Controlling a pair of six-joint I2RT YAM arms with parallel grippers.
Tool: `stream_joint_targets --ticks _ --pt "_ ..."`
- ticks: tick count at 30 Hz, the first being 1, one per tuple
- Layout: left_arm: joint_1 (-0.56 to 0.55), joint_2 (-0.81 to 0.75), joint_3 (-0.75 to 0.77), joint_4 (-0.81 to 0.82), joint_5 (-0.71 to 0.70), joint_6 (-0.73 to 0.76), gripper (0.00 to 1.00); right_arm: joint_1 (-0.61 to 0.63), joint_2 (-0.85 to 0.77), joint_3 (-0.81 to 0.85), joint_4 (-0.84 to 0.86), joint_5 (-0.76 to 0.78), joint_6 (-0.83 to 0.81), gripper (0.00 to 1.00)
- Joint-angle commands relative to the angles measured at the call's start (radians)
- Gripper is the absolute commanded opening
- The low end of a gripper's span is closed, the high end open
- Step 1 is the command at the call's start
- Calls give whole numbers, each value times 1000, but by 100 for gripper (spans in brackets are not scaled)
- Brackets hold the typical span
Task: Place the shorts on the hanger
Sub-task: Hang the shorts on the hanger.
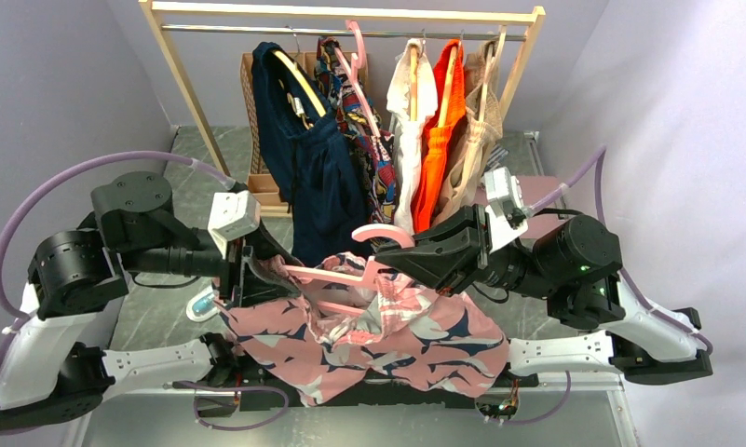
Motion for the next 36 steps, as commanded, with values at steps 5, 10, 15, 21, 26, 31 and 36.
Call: stream_joint_targets --ticks 5,10,15,21,26,31,36 --pt "3 14 -38 12 82 39 12 -1 1 55 38 -6 -11 0" --pt "3 -30 -91 72 54 30 7 -1 6 71 9 1 -5 0" --pt "3 -95 -143 150 13 3 21 -2 2 85 -18 -2 2 0" --pt "3 -107 -142 129 49 1 71 -1 23 118 -42 -39 -9 0" --pt "3 -114 -111 81 59 -3 99 -1 50 153 -103 -80 -36 0" --pt "3 -115 -114 51 70 5 98 -2 69 165 -132 -103 -50 0" --pt "3 -89 -107 21 107 31 59 -1 70 160 -128 -105 -50 0"
